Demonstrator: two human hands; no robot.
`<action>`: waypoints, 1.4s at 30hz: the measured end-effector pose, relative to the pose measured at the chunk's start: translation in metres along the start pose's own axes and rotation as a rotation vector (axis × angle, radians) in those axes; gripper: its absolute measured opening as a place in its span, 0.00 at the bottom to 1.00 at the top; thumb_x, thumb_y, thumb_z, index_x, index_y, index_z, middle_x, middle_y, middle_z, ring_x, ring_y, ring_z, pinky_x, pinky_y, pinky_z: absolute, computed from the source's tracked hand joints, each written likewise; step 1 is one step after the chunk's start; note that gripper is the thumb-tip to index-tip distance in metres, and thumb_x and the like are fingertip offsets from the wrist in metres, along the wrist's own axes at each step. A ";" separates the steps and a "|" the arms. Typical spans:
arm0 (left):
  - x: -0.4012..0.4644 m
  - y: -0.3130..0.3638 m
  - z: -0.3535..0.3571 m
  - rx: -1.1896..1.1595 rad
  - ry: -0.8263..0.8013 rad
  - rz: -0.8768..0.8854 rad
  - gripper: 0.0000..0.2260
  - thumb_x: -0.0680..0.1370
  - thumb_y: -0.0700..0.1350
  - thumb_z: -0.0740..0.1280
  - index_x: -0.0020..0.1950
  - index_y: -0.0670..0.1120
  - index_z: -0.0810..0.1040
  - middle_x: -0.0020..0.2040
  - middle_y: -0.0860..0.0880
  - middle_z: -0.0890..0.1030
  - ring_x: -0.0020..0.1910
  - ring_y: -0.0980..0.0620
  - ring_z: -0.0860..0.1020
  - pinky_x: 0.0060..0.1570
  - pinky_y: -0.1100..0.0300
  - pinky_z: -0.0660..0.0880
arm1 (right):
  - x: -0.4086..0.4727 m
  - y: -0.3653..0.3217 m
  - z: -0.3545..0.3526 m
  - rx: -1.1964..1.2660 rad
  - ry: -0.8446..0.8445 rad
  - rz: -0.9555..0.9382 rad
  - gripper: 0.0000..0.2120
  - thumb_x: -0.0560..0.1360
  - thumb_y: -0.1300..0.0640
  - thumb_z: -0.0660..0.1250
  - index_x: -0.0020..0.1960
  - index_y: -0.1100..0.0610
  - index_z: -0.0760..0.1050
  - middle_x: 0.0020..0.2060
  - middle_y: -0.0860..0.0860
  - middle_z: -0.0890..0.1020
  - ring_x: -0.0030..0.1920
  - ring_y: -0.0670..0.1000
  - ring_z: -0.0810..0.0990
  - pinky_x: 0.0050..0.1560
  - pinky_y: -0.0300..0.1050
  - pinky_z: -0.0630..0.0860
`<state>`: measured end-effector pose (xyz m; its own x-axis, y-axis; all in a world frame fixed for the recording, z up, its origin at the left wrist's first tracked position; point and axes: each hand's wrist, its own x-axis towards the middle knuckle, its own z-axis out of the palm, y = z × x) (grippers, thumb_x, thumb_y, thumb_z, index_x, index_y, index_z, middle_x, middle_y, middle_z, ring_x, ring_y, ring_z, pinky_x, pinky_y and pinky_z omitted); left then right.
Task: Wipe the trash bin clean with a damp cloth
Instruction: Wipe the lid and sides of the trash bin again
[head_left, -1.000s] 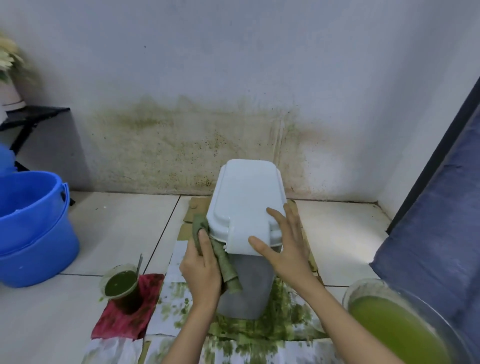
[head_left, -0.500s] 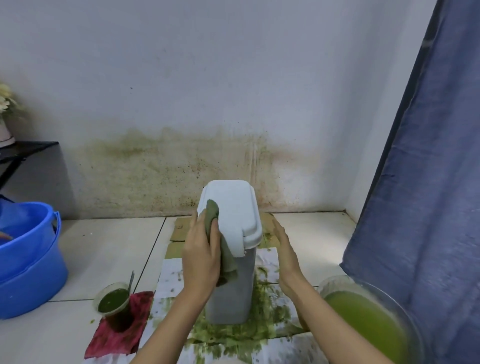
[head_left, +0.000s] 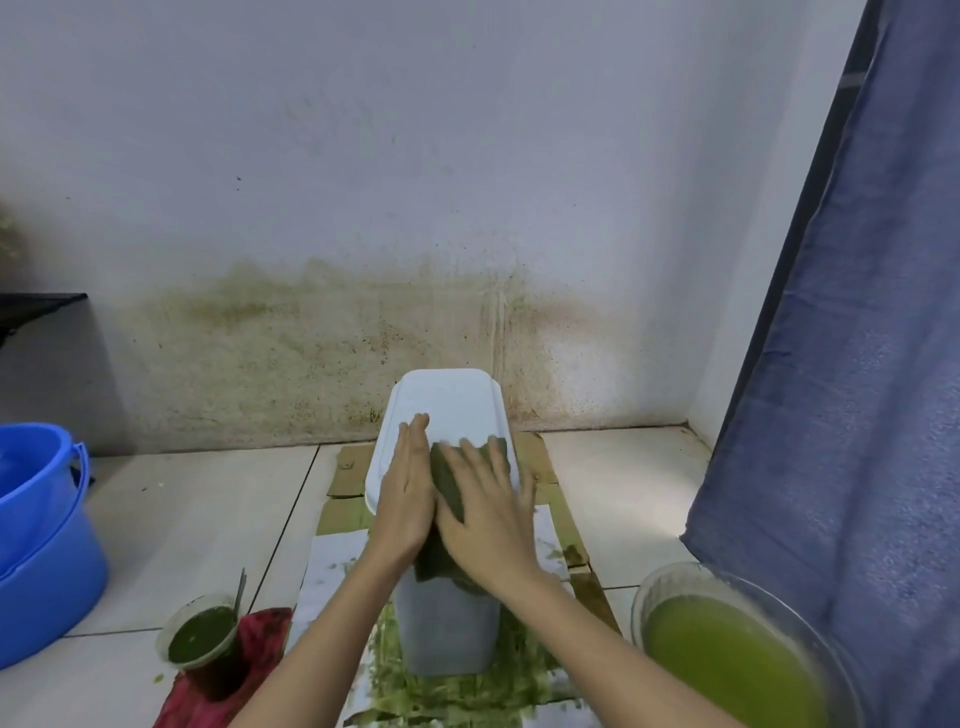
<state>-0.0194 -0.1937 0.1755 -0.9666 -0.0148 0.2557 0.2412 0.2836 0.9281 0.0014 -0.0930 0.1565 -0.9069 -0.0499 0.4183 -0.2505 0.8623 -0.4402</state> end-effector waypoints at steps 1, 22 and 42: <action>0.000 -0.009 0.001 0.005 -0.037 0.023 0.29 0.77 0.63 0.41 0.76 0.54 0.55 0.76 0.60 0.54 0.76 0.60 0.49 0.76 0.50 0.48 | 0.000 0.000 0.005 -0.038 -0.007 -0.012 0.34 0.72 0.32 0.39 0.75 0.43 0.54 0.77 0.43 0.51 0.77 0.49 0.40 0.74 0.59 0.38; 0.007 -0.033 0.009 0.768 -0.061 0.312 0.37 0.72 0.69 0.45 0.77 0.51 0.54 0.76 0.58 0.52 0.77 0.52 0.44 0.72 0.53 0.47 | -0.074 0.079 0.165 1.272 -0.152 1.457 0.23 0.83 0.53 0.52 0.76 0.56 0.56 0.71 0.56 0.67 0.67 0.60 0.69 0.64 0.55 0.71; 0.006 -0.033 0.014 0.790 0.007 0.364 0.31 0.75 0.67 0.46 0.72 0.53 0.68 0.73 0.50 0.67 0.75 0.42 0.57 0.70 0.45 0.57 | -0.006 0.079 0.098 1.247 -0.013 0.939 0.23 0.78 0.37 0.53 0.68 0.45 0.71 0.63 0.46 0.77 0.62 0.47 0.75 0.64 0.50 0.73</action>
<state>-0.0339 -0.1898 0.1428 -0.8400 0.2011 0.5040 0.4022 0.8542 0.3295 -0.0458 -0.0740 0.0415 -0.8949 0.2365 -0.3784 0.2805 -0.3613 -0.8893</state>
